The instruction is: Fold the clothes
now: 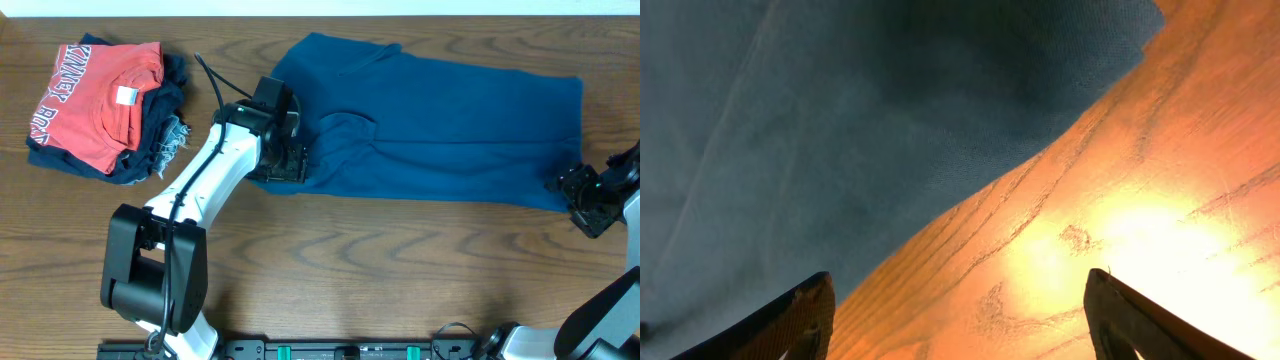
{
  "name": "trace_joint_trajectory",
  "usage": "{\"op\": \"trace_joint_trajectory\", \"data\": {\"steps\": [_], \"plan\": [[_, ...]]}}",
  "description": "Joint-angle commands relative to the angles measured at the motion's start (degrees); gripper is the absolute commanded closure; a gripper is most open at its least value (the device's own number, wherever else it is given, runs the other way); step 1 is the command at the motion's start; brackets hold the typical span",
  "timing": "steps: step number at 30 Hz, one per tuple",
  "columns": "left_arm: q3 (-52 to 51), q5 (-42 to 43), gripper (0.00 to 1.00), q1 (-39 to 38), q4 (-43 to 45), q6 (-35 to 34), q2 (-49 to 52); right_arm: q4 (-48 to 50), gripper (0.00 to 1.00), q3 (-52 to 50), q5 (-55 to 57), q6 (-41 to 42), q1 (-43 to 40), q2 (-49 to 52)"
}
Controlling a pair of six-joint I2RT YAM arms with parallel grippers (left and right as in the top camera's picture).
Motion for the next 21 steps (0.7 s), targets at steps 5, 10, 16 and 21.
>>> {"op": "trace_joint_trajectory", "data": {"steps": [5, 10, 16, 21], "plan": [[-5.33, -0.13, 0.32, -0.07, 3.56, 5.38, 0.55, 0.46, 0.22, 0.42, 0.92, 1.03, -0.26, 0.5], [-6.56, -2.03, 0.63, -0.07, 6.93, 8.81, 0.66, 1.22, 0.22, 0.42, 0.9, 1.22, -0.26, 0.5], [-6.49, -8.7, 0.94, 0.0, 10.05, 8.81, 0.63, 1.25, 0.22, 0.42, 0.9, 1.22, -0.26, 0.5], [-3.65, -3.67, 0.74, -0.07, 6.43, 10.64, -0.09, 1.18, 0.22, 0.42, 0.92, 1.2, -0.26, 0.5]]}}
